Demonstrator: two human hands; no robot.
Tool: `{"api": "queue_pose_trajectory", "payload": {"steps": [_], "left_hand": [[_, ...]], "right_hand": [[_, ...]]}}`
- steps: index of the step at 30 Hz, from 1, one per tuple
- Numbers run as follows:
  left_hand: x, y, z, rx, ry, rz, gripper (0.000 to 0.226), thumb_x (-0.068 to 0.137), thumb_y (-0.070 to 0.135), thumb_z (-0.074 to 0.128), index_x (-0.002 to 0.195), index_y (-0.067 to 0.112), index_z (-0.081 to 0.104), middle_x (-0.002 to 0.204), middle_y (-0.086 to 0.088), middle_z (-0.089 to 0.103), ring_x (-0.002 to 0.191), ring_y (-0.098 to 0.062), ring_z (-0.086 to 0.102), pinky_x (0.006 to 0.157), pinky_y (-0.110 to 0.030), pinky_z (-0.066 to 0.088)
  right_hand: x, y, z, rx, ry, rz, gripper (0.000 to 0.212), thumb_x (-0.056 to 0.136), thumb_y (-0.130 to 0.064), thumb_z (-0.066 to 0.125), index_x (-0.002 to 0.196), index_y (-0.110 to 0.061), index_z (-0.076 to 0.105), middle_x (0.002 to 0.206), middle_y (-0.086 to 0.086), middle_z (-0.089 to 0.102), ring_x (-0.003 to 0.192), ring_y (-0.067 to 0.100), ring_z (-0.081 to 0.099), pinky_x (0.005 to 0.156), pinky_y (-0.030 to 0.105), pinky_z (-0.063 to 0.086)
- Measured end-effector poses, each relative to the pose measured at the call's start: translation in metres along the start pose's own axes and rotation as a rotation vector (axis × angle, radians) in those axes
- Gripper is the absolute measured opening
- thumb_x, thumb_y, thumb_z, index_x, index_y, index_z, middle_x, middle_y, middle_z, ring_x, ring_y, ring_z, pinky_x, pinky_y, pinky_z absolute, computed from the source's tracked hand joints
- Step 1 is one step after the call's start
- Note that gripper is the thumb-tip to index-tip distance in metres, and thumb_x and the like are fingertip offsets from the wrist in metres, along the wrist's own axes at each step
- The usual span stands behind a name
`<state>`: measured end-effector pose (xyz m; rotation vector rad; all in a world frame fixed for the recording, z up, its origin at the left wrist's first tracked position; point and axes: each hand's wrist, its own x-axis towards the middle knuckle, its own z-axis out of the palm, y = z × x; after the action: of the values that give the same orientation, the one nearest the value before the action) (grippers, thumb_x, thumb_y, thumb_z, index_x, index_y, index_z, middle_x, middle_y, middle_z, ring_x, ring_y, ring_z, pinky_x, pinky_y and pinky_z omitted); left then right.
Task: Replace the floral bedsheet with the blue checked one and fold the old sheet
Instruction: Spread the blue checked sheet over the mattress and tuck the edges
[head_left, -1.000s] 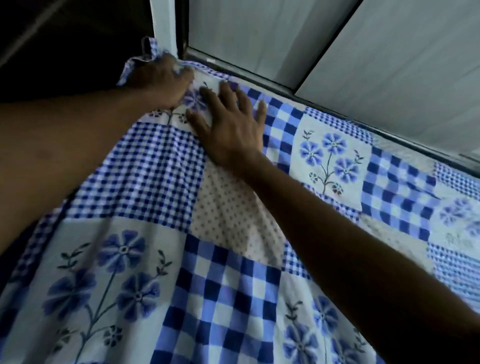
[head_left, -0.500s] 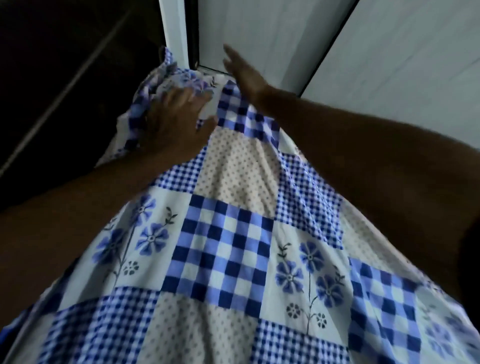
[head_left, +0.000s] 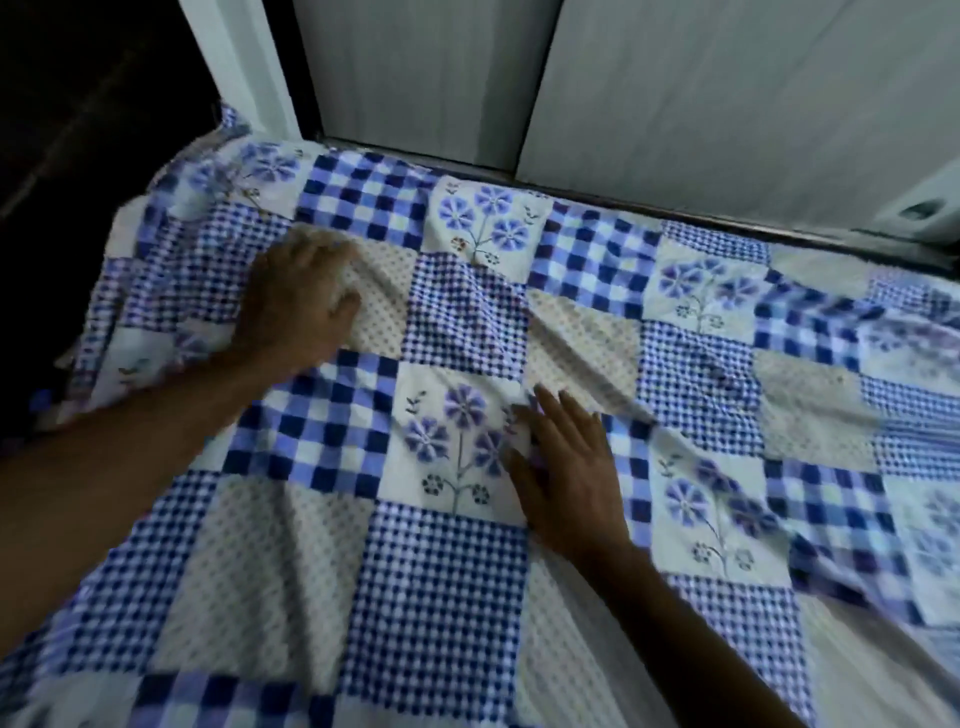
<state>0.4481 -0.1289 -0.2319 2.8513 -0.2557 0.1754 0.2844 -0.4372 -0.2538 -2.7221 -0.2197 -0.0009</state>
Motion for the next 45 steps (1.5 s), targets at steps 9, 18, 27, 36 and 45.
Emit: {"api": "queue_pose_trajectory", "payload": {"steps": [9, 18, 27, 36, 45], "left_hand": [[-0.206, 0.235, 0.056, -0.075, -0.177, 0.126, 0.059, 0.097, 0.055, 0.039, 0.145, 0.025, 0.050, 0.155, -0.006, 0.041, 0.146, -0.034, 0.031, 0.109, -0.056, 0.034], [-0.288, 0.476, 0.084, -0.098, -0.244, 0.091, 0.056, 0.096, 0.053, 0.038, 0.131, 0.017, 0.064, 0.145, -0.010, 0.054, 0.138, -0.037, 0.043, 0.111, -0.059, 0.029], [-0.285, 0.609, 0.123, 0.002, -0.570, -0.026, 0.079, 0.089, 0.071, 0.019, 0.158, 0.031, 0.021, 0.167, -0.005, 0.007, 0.153, -0.031, 0.001, 0.120, -0.057, 0.005], [-0.262, 0.633, 0.147, -0.069, -0.369, -0.093, 0.059, 0.093, 0.043, 0.047, 0.142, 0.011, 0.049, 0.152, -0.018, 0.040, 0.141, -0.041, 0.032, 0.112, -0.062, 0.026], [-0.281, 0.784, 0.147, -0.439, -0.247, 0.123, 0.025, 0.093, 0.022, 0.062, 0.115, 0.009, 0.065, 0.117, -0.012, 0.060, 0.105, -0.037, 0.058, 0.086, -0.051, 0.050]], "right_hand": [[-0.107, 0.122, -0.067, 0.030, -0.001, 0.109, 0.055, 0.100, -0.055, 0.040, 0.142, -0.021, 0.053, 0.157, 0.005, 0.042, 0.146, 0.031, 0.034, 0.114, 0.055, 0.032], [-0.309, 0.330, -0.176, -0.125, -0.060, 0.281, 0.063, 0.097, -0.062, 0.033, 0.151, -0.031, 0.040, 0.165, 0.002, 0.027, 0.152, 0.029, 0.022, 0.119, 0.061, 0.019], [-0.303, 0.427, -0.218, -0.019, -0.366, 0.469, 0.070, 0.098, -0.073, 0.015, 0.158, -0.043, -0.006, 0.167, -0.005, -0.018, 0.153, 0.025, -0.018, 0.118, 0.062, -0.010], [-0.279, 0.464, -0.255, 0.342, -0.274, 0.408, 0.065, 0.102, -0.062, 0.032, 0.158, -0.029, 0.028, 0.167, 0.001, 0.018, 0.154, 0.021, 0.015, 0.123, 0.050, 0.010], [-0.405, 0.584, -0.346, -0.126, 0.201, 0.467, 0.050, 0.084, -0.031, 0.053, 0.131, -0.018, 0.061, 0.142, 0.017, 0.053, 0.121, 0.041, 0.053, 0.095, 0.049, 0.049]]}}
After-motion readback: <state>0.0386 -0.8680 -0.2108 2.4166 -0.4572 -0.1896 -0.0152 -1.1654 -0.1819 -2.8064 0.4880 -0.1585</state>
